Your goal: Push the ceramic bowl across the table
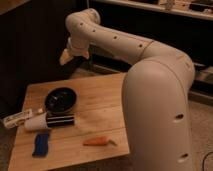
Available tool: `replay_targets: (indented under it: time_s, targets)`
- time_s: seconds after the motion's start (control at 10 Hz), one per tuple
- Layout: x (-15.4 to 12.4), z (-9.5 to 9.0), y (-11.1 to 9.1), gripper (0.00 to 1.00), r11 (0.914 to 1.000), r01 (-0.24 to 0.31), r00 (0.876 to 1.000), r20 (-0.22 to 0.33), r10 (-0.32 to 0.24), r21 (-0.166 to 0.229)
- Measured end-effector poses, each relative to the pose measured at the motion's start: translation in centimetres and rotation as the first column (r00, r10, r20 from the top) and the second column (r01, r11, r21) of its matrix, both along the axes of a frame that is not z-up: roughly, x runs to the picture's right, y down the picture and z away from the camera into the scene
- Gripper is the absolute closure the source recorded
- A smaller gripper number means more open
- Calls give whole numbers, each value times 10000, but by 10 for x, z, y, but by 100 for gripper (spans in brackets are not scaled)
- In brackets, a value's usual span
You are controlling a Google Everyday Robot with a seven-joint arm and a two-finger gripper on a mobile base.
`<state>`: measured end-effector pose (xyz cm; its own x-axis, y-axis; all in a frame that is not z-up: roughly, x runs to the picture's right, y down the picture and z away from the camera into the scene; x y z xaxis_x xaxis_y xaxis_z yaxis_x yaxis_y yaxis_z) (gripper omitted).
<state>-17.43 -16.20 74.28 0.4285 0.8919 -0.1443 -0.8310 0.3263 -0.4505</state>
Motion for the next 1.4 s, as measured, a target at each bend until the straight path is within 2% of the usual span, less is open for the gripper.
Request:
replay_targets:
  time_s: [0.2, 0.4, 0.7, 1.0, 1.3, 1.4]
  targets:
    - [-43, -4, 13, 20, 9958, 826, 9927, 848, -857, 389]
    - [-66, -4, 21, 20, 9882, 1320, 9782, 1511, -1426, 778]
    - [-88, -1, 24, 20, 9808, 1631, 9615, 2057, -1822, 1066]
    - [-122, 6, 16, 20, 9728, 1880, 9470, 2378, -2160, 1351]
    - [-138, 19, 15, 20, 9663, 2111, 9409, 2373, -2416, 1472]
    - [-151, 50, 17, 20, 9650, 2284, 9346, 2484, -2545, 1290]
